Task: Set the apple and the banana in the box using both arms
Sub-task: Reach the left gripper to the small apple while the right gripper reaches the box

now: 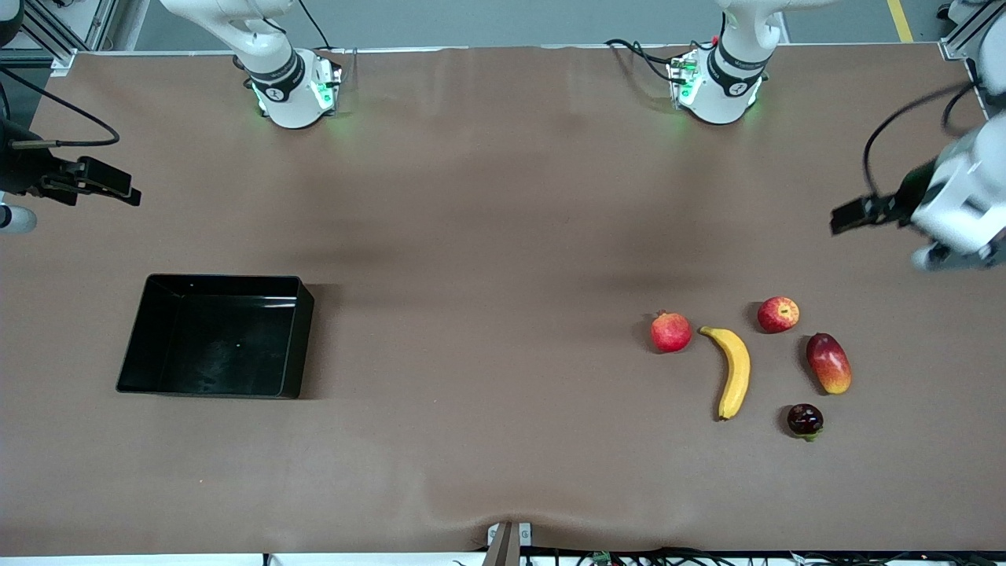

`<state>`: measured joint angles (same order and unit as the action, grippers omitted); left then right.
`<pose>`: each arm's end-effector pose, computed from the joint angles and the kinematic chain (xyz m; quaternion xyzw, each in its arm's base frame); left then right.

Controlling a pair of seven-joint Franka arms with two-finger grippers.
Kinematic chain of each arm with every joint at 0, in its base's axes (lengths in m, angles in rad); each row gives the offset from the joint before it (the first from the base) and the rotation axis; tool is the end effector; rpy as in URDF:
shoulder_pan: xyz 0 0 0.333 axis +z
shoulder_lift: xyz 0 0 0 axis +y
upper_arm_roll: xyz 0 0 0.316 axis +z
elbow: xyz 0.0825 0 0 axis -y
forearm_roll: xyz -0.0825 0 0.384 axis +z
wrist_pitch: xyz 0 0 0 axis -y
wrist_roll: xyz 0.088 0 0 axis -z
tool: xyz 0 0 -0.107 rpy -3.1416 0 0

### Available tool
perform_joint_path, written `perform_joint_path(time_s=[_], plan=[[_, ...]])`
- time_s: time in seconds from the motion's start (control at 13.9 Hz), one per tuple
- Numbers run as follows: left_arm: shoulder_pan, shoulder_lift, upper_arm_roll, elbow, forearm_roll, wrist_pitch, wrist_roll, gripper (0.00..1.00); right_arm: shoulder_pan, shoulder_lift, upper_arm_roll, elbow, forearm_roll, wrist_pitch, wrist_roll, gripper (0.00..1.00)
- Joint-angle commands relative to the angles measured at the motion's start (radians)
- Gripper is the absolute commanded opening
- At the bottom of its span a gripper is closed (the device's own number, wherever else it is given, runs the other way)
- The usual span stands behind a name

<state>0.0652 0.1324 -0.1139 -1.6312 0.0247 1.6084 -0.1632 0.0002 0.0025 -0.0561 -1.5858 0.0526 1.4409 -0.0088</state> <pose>0.5860 -0.0226 0.5239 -0.9955 -0.0556 0.0761 0.0129 0.5395 -0.0240 0.6060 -0.9967 0.0220 0.0727 0.0285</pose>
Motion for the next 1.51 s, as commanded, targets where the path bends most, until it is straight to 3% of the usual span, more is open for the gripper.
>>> perform_joint_path(time_s=[0.0,0.14,0.36,0.57,1.15,1.22,1.29,1.36,1.43], plan=[[0.042,0.006,-0.003,-0.178,0.020,0.219,-0.015,1.00,0.001,0.004,-0.007,-0.026,-0.005,0.030,0.006,1.00],[0.087,0.051,-0.003,-0.283,0.021,0.396,-0.015,1.00,-0.002,0.005,-0.008,-0.087,-0.013,0.106,0.004,1.00],[0.117,0.174,-0.001,-0.312,0.021,0.534,-0.015,1.00,-0.020,0.028,-0.010,-0.167,-0.019,0.237,0.003,1.00],[0.116,0.257,-0.003,-0.308,0.021,0.582,-0.015,1.00,-0.057,0.146,-0.010,-0.171,-0.045,0.361,-0.006,1.00],[0.117,0.392,-0.004,-0.302,0.021,0.671,-0.015,1.00,-0.212,0.410,-0.010,-0.168,-0.043,0.717,-0.327,1.00],[0.117,0.394,-0.004,-0.302,0.020,0.671,-0.015,0.96,-0.223,0.438,-0.010,-0.168,-0.043,0.739,-0.345,1.00],[0.116,0.392,-0.004,-0.302,0.021,0.671,-0.015,0.71,-0.232,0.464,-0.010,-0.168,-0.043,0.756,-0.355,1.00],[0.116,0.389,-0.006,-0.302,0.021,0.671,-0.015,0.39,-0.238,0.485,-0.010,-0.168,-0.043,0.766,-0.356,1.00],[0.117,0.382,-0.006,-0.302,0.021,0.671,-0.012,0.17,-0.243,0.505,-0.010,-0.166,-0.043,0.774,-0.356,1.00]])
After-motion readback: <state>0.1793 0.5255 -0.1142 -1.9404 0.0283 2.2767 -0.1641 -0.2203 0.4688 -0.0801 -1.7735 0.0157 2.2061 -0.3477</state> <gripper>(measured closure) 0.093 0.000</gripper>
